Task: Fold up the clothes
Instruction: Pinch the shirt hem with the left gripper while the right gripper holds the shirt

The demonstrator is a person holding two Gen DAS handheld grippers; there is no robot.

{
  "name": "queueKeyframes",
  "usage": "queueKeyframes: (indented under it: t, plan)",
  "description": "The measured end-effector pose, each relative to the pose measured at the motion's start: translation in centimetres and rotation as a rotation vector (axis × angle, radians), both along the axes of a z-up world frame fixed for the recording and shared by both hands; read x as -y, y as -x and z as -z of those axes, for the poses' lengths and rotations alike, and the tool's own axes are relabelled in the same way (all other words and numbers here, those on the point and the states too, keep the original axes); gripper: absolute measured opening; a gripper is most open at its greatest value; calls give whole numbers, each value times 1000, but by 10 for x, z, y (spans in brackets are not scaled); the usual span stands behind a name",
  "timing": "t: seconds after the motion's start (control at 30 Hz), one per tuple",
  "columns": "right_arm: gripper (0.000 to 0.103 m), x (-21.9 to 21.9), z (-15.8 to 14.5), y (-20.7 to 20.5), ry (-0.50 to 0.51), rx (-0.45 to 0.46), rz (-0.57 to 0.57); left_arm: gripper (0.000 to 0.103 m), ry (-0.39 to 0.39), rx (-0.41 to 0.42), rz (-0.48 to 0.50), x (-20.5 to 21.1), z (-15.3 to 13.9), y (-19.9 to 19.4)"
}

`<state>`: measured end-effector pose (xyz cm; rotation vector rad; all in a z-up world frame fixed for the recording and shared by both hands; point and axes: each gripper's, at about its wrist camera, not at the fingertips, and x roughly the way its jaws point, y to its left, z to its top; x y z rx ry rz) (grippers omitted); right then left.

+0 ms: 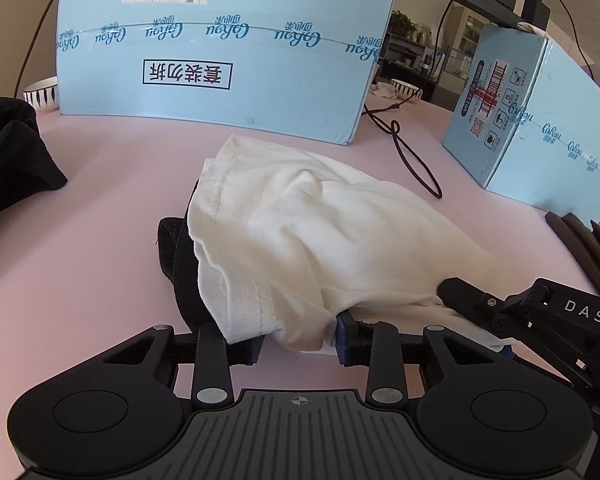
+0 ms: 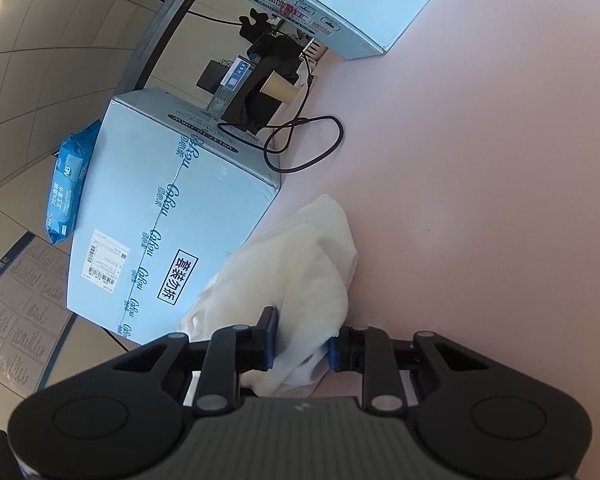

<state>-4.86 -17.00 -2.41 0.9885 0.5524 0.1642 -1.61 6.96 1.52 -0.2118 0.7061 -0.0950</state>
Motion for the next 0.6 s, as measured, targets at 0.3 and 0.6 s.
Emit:
queueKeyframes:
  t: [0.3,0.6]
  plan:
    - [24,1,1,2,-13,15,7,24,50,20,11,-5,2,4]
    - [23,1,1,5,-20,40,2,22,56,48,31,-8,0,9]
